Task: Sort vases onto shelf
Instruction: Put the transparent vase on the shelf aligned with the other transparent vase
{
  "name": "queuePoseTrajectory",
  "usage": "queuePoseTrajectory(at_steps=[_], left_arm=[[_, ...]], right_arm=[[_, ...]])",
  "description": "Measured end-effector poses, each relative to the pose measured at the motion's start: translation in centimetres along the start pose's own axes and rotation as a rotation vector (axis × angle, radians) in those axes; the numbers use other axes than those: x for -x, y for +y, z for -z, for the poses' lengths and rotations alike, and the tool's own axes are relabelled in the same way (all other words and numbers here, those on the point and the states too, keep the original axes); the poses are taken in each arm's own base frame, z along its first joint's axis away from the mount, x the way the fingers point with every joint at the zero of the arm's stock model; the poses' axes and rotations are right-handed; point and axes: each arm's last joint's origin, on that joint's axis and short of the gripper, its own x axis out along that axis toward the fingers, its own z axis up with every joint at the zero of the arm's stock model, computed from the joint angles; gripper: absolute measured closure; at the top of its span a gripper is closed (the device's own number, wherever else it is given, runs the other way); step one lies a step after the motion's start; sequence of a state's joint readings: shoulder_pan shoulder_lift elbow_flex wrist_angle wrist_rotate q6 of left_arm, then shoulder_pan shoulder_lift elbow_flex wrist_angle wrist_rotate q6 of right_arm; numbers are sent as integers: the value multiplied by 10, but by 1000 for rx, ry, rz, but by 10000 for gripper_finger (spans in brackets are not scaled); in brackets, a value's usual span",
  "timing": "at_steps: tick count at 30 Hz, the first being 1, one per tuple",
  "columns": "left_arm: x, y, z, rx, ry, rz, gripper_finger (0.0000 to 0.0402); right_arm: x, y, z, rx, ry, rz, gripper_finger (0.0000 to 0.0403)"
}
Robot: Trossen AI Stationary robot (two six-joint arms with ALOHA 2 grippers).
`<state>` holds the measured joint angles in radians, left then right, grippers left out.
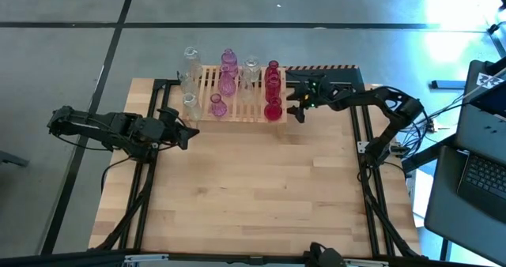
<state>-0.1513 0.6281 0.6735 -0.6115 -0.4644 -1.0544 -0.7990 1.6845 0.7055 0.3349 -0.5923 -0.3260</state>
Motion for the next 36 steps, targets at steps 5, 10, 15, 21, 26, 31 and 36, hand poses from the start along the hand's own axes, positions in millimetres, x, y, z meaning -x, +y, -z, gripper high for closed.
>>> queuePoseTrajectory(at_steps=[5,10,15,21,26,31,36], left_arm=[[0,0,0,41,15,10,401],[0,-2,-1,64,9,28,401],[0,-4,-1,77,2,41,401],[0,-4,-2,93,-1,50,401],[0,-5,-2,120,14,65,401],[0,-7,-2,127,10,79,401],[0,-7,-3,124,7,83,401]], right_arm=[[-1,-3,-3,45,-28,52,92],[-1,-4,-7,99,-56,56,64],[-7,-6,-2,103,-49,38,62],[-29,-7,-15,132,-68,-15,75],[-44,-5,-22,141,-53,-35,81],[-52,-6,-25,144,-53,-33,82],[-52,-6,-24,139,-46,-35,82]])
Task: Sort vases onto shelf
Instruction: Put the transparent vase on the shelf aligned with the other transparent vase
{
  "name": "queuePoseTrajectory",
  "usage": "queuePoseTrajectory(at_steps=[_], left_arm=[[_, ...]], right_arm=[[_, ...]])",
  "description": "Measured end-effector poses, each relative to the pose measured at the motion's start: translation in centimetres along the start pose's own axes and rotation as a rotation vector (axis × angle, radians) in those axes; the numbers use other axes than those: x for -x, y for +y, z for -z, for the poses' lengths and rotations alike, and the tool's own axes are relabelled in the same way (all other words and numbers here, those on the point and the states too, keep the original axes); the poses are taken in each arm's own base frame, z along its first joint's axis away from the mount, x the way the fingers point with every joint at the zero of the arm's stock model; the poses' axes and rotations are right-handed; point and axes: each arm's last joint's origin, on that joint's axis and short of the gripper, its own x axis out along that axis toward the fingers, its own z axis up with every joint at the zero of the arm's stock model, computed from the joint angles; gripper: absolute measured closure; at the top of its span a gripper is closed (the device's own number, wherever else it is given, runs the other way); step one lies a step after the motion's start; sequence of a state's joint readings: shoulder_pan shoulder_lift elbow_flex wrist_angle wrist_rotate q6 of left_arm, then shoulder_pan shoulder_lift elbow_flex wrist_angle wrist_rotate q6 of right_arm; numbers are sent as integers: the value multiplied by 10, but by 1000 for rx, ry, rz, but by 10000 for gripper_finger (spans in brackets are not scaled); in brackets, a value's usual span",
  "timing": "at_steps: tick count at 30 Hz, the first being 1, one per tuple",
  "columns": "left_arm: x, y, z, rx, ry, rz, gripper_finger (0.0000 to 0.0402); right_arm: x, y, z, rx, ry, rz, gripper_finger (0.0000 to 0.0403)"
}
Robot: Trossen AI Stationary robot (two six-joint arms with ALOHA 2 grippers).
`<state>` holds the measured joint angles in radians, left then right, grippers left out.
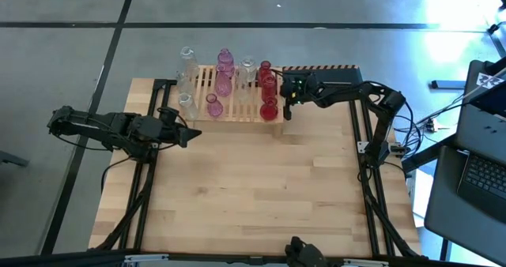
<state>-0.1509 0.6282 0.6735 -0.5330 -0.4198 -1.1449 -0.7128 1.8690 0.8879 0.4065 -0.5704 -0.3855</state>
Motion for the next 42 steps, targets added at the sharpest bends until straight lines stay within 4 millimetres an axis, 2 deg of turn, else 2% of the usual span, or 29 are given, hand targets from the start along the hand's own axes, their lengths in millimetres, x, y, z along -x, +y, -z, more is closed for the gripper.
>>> queuePoseTrajectory(at_steps=[11,28,34,42], left_arm=[[0,0,0,-5,-6,-6,401],[0,0,0,-6,-6,-7,401],[0,0,0,-6,-6,-7,401],[0,0,0,-6,-6,-7,401]], right_arm=[[0,1,1,-50,4,-19,90],[1,4,6,-93,62,-47,215],[1,4,6,-101,58,-53,219],[12,7,-6,-102,45,-44,229]])
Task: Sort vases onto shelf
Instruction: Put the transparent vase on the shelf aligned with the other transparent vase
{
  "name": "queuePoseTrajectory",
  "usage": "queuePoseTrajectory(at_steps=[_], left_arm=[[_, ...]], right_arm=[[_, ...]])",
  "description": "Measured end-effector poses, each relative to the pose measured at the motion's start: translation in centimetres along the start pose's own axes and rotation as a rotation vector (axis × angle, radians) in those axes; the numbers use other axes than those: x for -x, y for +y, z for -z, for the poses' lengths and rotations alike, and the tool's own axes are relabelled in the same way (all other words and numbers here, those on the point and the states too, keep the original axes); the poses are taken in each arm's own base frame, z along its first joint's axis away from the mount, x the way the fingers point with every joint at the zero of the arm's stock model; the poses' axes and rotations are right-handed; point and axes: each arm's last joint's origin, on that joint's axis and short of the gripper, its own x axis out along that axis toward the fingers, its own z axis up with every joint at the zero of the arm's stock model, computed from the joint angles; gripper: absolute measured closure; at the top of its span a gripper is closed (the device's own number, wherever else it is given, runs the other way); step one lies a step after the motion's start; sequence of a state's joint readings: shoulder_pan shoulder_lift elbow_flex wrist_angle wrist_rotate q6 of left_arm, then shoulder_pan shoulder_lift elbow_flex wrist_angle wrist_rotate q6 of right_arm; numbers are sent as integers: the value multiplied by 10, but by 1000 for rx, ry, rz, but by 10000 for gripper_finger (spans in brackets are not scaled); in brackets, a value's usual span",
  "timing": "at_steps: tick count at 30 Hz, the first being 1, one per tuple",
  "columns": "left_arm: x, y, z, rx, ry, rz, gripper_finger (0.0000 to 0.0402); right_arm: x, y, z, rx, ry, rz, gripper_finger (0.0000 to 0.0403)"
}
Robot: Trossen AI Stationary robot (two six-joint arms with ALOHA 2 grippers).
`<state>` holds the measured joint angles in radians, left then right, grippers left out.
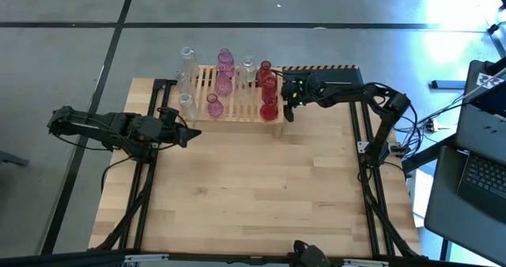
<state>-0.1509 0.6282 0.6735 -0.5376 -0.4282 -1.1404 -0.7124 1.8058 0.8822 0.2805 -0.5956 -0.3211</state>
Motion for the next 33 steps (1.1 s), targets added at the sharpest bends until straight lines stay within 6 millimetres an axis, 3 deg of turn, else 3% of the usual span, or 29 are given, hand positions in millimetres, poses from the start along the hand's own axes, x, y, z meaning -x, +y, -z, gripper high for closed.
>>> queuePoseTrajectory(at_steps=[12,17,21,28,33], left_arm=[[0,0,0,-9,0,0,401],[0,0,0,-9,0,0,401],[0,0,0,-8,0,0,401],[0,0,0,-8,0,0,401],[0,0,0,-20,0,0,401]], right_arm=[[2,3,1,-23,16,-59,275],[2,4,1,-25,16,-69,273],[2,4,2,-9,17,-73,243],[2,5,2,-7,24,-86,137],[-6,18,0,70,65,-80,89]])
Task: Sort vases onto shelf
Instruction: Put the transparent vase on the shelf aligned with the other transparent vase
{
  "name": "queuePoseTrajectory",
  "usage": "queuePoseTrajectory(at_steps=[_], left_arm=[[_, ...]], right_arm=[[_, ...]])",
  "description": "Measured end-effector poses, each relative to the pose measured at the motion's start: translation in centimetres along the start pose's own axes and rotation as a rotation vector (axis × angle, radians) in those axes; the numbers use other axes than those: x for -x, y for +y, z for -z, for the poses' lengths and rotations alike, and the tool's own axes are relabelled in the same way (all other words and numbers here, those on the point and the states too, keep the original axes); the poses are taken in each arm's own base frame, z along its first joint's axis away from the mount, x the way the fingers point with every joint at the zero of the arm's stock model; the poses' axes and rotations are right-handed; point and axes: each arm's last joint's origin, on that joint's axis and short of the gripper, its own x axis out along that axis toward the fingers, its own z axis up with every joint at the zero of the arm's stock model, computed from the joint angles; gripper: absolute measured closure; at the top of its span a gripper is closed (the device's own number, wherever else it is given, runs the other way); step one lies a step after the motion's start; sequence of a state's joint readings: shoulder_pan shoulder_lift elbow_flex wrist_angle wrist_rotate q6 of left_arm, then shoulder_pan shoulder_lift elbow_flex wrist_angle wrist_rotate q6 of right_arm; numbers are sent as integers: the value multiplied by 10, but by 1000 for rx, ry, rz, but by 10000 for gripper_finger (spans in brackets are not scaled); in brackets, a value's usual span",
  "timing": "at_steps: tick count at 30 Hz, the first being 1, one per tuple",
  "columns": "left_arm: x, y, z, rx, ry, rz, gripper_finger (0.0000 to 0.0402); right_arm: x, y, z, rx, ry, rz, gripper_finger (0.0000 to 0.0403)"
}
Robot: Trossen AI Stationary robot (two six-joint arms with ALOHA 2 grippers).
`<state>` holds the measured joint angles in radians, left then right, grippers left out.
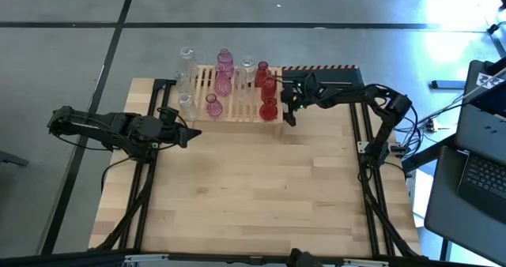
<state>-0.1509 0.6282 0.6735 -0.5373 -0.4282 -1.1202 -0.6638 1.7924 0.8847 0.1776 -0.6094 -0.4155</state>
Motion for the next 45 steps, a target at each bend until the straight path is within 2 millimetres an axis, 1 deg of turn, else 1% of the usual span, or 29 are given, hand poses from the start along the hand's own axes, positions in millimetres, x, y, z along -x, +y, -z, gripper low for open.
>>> queuePoseTrajectory(at_steps=[5,15,24,32,40,45], left_arm=[[0,0,0,-4,-5,-3,401],[0,0,0,-4,-5,-3,401],[-1,0,0,-6,-3,-8,401],[-1,2,1,-21,-9,-36,401],[2,5,1,-26,-11,-50,401],[2,5,1,-24,-11,-51,401]], right_arm=[[-9,12,-6,72,20,29,80],[-10,11,-8,85,4,59,83],[-17,8,-8,3,-35,88,83],[-26,17,-13,-1,-47,119,83],[-30,20,-16,-38,-35,208,83],[-31,23,-17,-60,-31,229,83]])
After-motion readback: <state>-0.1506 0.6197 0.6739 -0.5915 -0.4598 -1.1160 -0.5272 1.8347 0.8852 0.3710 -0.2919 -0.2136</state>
